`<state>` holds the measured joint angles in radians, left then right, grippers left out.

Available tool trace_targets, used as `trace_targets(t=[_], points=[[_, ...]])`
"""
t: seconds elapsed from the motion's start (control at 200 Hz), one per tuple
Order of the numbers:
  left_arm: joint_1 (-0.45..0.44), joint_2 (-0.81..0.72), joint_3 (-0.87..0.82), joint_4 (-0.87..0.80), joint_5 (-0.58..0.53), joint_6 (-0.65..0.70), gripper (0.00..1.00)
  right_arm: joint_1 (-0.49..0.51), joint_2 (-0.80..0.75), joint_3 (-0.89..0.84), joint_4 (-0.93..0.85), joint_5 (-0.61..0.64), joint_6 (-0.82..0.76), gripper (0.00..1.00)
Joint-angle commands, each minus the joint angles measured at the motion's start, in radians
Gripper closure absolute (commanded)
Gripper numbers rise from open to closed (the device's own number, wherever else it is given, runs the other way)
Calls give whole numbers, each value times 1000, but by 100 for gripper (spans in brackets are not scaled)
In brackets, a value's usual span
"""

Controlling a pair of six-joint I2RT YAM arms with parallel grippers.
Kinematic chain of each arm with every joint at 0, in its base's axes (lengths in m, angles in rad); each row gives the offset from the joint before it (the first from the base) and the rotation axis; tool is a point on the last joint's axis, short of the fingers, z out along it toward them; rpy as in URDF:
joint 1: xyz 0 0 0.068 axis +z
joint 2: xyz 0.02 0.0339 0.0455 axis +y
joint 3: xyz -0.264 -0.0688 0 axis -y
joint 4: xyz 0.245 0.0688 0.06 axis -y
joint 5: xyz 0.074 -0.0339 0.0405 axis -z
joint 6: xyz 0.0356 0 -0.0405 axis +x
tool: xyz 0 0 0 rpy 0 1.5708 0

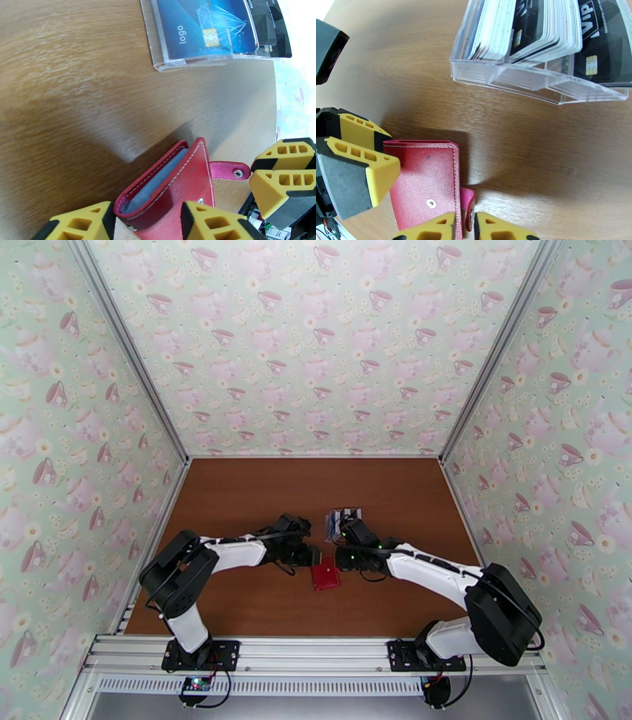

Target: Put the credit cards into the card holder

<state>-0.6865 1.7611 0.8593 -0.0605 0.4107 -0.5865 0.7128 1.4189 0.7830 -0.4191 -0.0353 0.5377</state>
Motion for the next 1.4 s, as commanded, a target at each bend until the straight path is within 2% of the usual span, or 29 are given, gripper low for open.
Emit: trace_targets(t=[0.0, 0.406, 0.771, 1.087, 1.392], points=[[-16, 0, -28, -9, -16, -5, 55, -1, 5, -16, 13, -14, 4, 79], [-19, 29, -31, -3, -29, -12, 61, -1, 27, -17, 14, -15, -1, 79], [-20, 35, -32, -3, -33, -10, 64, -2, 1, -13, 17, -30, 8, 93], [-20, 35, -40, -6, -42, -24, 73, 33, 18, -11, 66, -92, 15, 98], [-22, 43, -84, 41, -48, -58, 74, 61, 70, -16, 86, -90, 26, 100]])
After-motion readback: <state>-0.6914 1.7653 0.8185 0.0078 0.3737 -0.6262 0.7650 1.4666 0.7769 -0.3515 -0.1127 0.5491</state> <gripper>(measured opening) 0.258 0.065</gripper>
